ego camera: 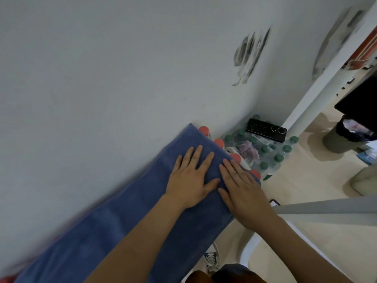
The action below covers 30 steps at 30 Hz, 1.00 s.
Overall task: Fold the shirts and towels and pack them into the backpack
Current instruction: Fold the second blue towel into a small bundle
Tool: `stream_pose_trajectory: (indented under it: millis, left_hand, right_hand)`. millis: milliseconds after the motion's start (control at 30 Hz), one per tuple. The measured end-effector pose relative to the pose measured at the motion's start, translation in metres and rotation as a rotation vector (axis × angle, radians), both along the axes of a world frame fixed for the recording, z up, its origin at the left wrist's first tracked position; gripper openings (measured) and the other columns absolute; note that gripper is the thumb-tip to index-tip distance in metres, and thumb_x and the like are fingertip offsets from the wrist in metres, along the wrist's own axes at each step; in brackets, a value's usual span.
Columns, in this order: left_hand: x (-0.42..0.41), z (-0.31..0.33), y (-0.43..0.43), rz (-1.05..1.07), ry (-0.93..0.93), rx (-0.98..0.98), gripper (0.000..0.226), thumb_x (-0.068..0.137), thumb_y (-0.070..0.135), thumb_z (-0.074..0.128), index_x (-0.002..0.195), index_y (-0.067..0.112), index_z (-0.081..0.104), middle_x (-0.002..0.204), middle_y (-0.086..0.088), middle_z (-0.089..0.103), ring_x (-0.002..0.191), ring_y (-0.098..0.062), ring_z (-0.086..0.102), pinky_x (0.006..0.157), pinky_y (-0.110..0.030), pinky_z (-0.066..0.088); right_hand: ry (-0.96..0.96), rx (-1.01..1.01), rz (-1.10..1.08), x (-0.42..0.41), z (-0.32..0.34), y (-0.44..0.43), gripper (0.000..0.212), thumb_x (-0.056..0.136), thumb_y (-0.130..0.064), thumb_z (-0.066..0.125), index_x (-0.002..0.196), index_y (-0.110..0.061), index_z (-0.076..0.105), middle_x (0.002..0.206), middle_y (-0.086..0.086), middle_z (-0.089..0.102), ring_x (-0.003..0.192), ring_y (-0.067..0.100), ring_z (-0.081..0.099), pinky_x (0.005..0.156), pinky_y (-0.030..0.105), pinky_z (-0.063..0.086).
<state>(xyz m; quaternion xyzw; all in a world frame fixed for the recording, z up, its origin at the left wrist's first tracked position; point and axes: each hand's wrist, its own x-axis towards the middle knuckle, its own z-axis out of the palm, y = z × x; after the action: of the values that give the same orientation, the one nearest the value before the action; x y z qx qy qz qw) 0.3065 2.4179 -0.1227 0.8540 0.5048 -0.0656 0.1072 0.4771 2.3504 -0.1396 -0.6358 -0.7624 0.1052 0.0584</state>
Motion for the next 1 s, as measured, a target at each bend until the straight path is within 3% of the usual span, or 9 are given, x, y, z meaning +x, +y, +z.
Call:
stream_pose_trajectory:
  millis: [100, 167, 267, 400, 533, 633, 767, 867, 1000]
  left_hand:
    - [-0.006, 0.008, -0.005, 0.017, -0.067, -0.015, 0.069, 0.094, 0.062, 0.027, 0.151, 0.032, 0.003, 0.16, -0.001, -0.009, 0.147, -0.019, -0.008, 0.12, -0.042, 0.0]
    - [-0.019, 0.018, -0.022, 0.094, -0.182, 0.022, 0.065, 0.093, 0.058, 0.021, 0.15, 0.029, 0.018, 0.16, -0.001, 0.005, 0.147, -0.019, 0.006, 0.12, -0.038, 0.012]
    - [-0.056, 0.037, -0.06, 0.269, -0.365, 0.094, 0.045, 0.096, 0.039, 0.038, 0.138, 0.026, 0.047, 0.153, 0.002, 0.032, 0.136, -0.017, 0.034, 0.104, -0.032, 0.039]
    - [-0.124, 0.059, -0.122, 0.447, -0.435, 0.226, 0.036, 0.087, 0.026, 0.04, 0.111, 0.027, 0.066, 0.118, 0.012, 0.064, 0.105, -0.009, 0.06, 0.083, -0.024, 0.052]
    - [-0.192, 0.069, -0.191, 0.761, -0.459, 0.227, 0.036, 0.083, 0.025, 0.041, 0.103, 0.028, 0.07, 0.099, 0.015, 0.067, 0.089, -0.001, 0.06, 0.078, -0.007, 0.039]
    - [-0.238, 0.066, -0.244, 0.953, -0.412, 0.315, 0.022, 0.084, 0.014, 0.055, 0.094, 0.022, 0.074, 0.092, 0.008, 0.072, 0.079, -0.009, 0.062, 0.067, -0.01, 0.039]
    - [-0.286, 0.053, -0.303, 1.164, -0.275, 0.157, 0.016, 0.091, 0.022, 0.054, 0.09, 0.028, 0.068, 0.084, 0.007, 0.06, 0.075, -0.016, 0.057, 0.059, -0.021, 0.037]
    - [-0.3, 0.038, -0.325, 1.206, -0.253, 0.076, 0.016, 0.091, 0.032, 0.048, 0.099, 0.03, 0.061, 0.095, 0.005, 0.061, 0.087, -0.019, 0.059, 0.07, -0.032, 0.045]
    - [-0.299, 0.029, -0.326, 1.213, -0.278, 0.041, 0.022, 0.094, 0.043, 0.041, 0.105, 0.028, 0.054, 0.1, 0.006, 0.061, 0.089, -0.016, 0.06, 0.069, -0.03, 0.045]
  right_hand:
    - [-0.072, -0.07, 0.027, 0.005, 0.0, 0.0, 0.067, 0.097, -0.053, 0.018, 0.147, -0.011, 0.03, 0.154, 0.01, 0.03, 0.142, 0.023, 0.024, 0.117, 0.034, 0.018]
    - [-0.076, -0.081, 0.057, 0.005, 0.004, 0.0, 0.072, 0.092, -0.061, 0.008, 0.151, -0.02, 0.01, 0.159, 0.005, 0.009, 0.146, 0.021, 0.005, 0.116, 0.034, 0.009]
    - [-0.011, -0.149, 0.036, -0.004, 0.021, 0.002, 0.078, 0.079, -0.066, -0.007, 0.148, -0.03, -0.011, 0.156, -0.003, -0.016, 0.142, 0.013, -0.019, 0.115, 0.032, -0.006]
    - [0.149, -0.092, 0.042, -0.053, 0.05, -0.002, 0.065, 0.096, -0.056, 0.022, 0.151, -0.022, 0.023, 0.16, 0.0, 0.014, 0.147, 0.017, 0.011, 0.118, 0.041, 0.019]
    - [0.319, 0.078, 0.234, -0.136, 0.072, -0.023, 0.045, 0.093, -0.042, 0.036, 0.124, -0.019, 0.06, 0.129, -0.001, 0.058, 0.12, 0.024, 0.052, 0.091, 0.046, 0.046]
    - [0.434, 0.065, 0.4, -0.201, 0.08, -0.046, 0.034, 0.092, -0.034, 0.045, 0.115, -0.018, 0.064, 0.114, -0.004, 0.063, 0.107, 0.019, 0.054, 0.09, 0.039, 0.048]
    - [0.482, -0.062, 0.565, -0.279, 0.093, -0.075, 0.026, 0.095, -0.025, 0.055, 0.119, -0.02, 0.063, 0.117, -0.01, 0.062, 0.11, 0.012, 0.049, 0.092, 0.019, 0.034]
    - [0.412, -0.192, 0.639, -0.333, 0.094, -0.083, 0.032, 0.097, -0.026, 0.049, 0.128, -0.024, 0.058, 0.127, -0.01, 0.058, 0.115, 0.012, 0.049, 0.097, 0.021, 0.036]
    - [0.284, -0.296, 0.684, -0.395, 0.086, -0.083, 0.035, 0.098, -0.022, 0.046, 0.132, -0.023, 0.053, 0.132, -0.002, 0.057, 0.115, 0.017, 0.053, 0.097, 0.03, 0.041]
